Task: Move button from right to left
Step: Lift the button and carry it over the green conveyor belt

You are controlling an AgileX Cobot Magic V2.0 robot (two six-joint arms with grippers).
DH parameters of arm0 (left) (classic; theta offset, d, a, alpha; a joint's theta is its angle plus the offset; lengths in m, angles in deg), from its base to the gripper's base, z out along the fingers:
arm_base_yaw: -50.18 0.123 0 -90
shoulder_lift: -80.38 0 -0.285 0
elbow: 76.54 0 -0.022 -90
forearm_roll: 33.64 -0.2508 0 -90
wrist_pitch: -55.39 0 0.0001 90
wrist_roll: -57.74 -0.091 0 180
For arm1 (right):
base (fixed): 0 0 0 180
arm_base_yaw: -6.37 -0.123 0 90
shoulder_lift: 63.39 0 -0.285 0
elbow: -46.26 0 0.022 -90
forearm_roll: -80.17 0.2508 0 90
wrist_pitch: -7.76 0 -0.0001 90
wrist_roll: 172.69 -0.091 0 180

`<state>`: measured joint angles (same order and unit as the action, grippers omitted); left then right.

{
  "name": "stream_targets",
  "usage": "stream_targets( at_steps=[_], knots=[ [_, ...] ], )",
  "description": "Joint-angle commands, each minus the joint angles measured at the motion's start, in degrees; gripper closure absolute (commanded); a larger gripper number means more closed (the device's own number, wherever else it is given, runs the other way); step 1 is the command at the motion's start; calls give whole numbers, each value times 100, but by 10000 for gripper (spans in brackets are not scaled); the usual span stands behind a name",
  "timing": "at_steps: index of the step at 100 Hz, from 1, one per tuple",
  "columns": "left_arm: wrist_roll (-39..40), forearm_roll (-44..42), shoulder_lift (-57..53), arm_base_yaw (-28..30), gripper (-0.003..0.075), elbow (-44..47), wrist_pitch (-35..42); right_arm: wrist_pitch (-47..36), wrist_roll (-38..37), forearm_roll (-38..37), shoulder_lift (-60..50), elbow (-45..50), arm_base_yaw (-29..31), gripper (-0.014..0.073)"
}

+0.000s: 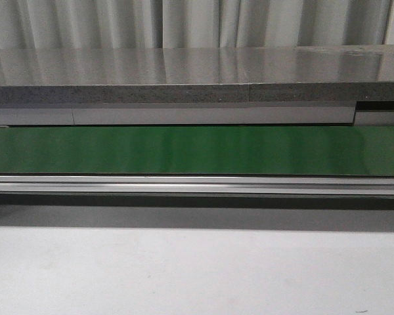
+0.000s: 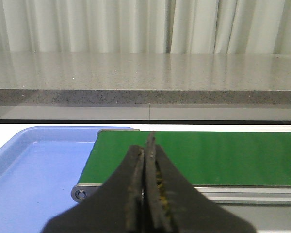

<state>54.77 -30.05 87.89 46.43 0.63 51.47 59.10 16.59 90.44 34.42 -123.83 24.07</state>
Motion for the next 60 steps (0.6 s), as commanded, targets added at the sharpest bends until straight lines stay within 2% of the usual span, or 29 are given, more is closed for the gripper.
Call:
stream_targets(
  at_steps=[1, 21, 26, 35, 43, 48, 60],
  knots=[
    [7, 53, -188, 17, 740, 257, 476, 21, -41, 153, -68, -147, -4, 445],
    [7, 53, -188, 17, 740, 257, 476, 21, -41, 259, 34, -147, -4, 424],
    [7, 53, -188, 17, 740, 257, 476, -2, -41, 259, 34, -147, -4, 376],
    [7, 53, -188, 17, 740, 257, 476, -32, -41, 259, 34, -147, -4, 213],
    [7, 53, -188, 17, 740, 257, 476, -45, -41, 265, 34, -147, -4, 102],
    [7, 53, -188, 17, 740, 257, 476, -50, -41, 265, 34, -147, -4, 76],
    [7, 53, -188, 17, 740, 257, 476, -51, -41, 282, 27, -147, -4, 75]
  ],
)
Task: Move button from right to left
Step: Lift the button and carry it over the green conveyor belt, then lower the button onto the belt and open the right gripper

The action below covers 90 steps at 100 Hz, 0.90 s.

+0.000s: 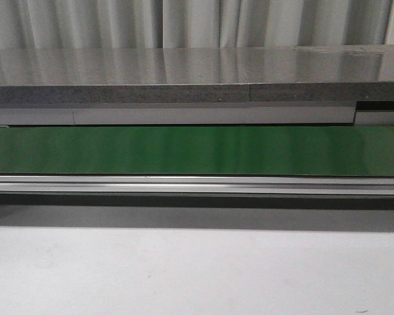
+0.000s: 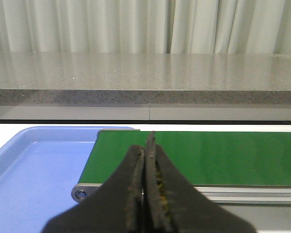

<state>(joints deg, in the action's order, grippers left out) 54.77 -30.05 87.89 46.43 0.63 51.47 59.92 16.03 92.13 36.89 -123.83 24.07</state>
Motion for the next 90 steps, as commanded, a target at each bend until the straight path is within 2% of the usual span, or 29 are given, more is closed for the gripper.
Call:
stream_targets(
  at_steps=[1, 10, 17, 24, 36, 44, 72, 90],
  knots=[
    [7, 53, -188, 17, 740, 257, 476, -133, 15, 119, -229, -147, -4, 75],
    [7, 53, -188, 17, 740, 257, 476, -104, 15, 126, -312, -147, -4, 77],
    [7, 53, -188, 17, 740, 257, 476, -80, 21, 132, -432, -147, -4, 125],
    [7, 53, -188, 17, 740, 257, 476, -54, 76, 132, -599, -147, -4, 242],
    [7, 53, -188, 17, 740, 257, 476, 89, 147, 132, -906, -147, -4, 524],
    [7, 53, -188, 17, 740, 257, 476, 134, 147, 182, -1103, -147, -4, 670],
    [7, 53, -188, 17, 740, 257, 476, -310, 188, 771, -1927, -147, -204, 661],
    [7, 53, -188, 17, 740, 257, 476, -814, 188, 776, -2408, 91, -1036, 661]
  ],
)
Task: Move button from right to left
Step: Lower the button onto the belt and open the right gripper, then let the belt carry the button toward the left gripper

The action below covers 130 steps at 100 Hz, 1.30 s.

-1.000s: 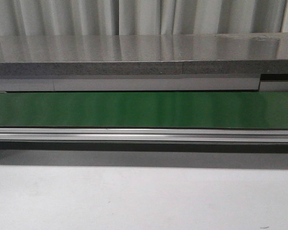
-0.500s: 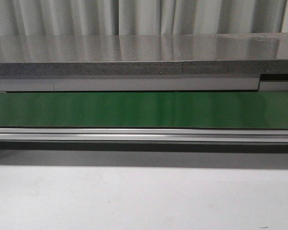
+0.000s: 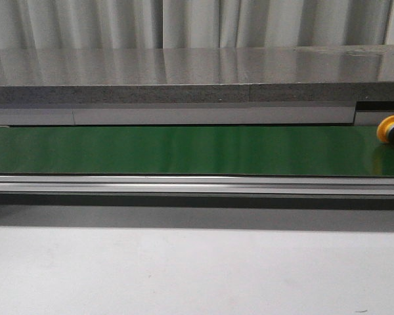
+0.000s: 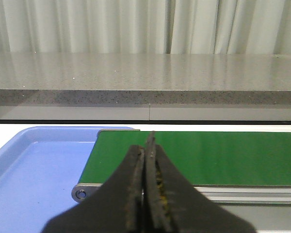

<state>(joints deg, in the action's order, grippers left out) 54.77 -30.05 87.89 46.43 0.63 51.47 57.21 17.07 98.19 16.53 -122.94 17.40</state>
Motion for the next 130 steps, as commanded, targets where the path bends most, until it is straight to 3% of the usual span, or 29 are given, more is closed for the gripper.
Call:
stream_targets(
  at_steps=[1, 32, 79, 130],
  knots=[
    [7, 53, -188, 17, 740, 257, 476, -573, 83, 170, -393, 46, -443, 661],
    [7, 53, -188, 17, 740, 257, 476, -1760, 83, 161, -1356, 1263, -1447, 661],
    [7, 53, -188, 17, 740, 257, 476, -3197, 121, -73, -3441, 3254, -1465, 661],
    [7, 53, -188, 17, 740, 257, 476, -3368, 121, -114, -4796, 3906, -1465, 661]
  ],
)
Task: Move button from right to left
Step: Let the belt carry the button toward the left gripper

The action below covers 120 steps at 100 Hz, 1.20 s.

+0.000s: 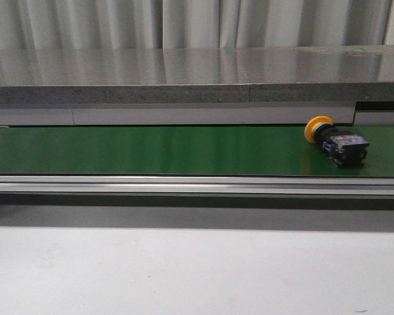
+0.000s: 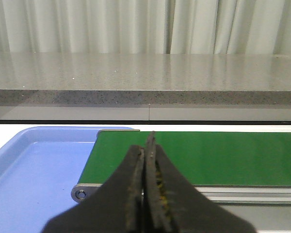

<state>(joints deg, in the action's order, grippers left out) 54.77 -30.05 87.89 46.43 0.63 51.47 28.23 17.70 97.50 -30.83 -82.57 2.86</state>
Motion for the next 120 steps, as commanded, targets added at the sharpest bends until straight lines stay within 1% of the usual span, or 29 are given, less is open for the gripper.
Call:
stream_targets(
  at_steps=[1, 39, 59, 67, 78, 97, 120],
  knots=[
    [7, 53, -188, 17, 740, 257, 476, -469, 59, -41, -78, -132, -11, 661],
    [7, 53, -188, 17, 741, 239, 490, -691, 59, -170, -154, 58, -11, 661],
    [7, 53, -188, 17, 741, 70, 515, -1324, 59, -170, -287, 349, -11, 661],
    [7, 53, -188, 17, 741, -11, 482, -1443, 59, -170, -326, 425, -11, 661],
    [7, 53, -188, 17, 741, -23, 460, -1352, 59, -170, -333, 446, -11, 661],
    [7, 53, -188, 17, 740, -23, 720, -1352, 59, -170, -333, 446, -11, 661],
    [7, 53, -188, 17, 740, -23, 855, -1352, 59, -170, -333, 446, -11, 661]
  ],
)
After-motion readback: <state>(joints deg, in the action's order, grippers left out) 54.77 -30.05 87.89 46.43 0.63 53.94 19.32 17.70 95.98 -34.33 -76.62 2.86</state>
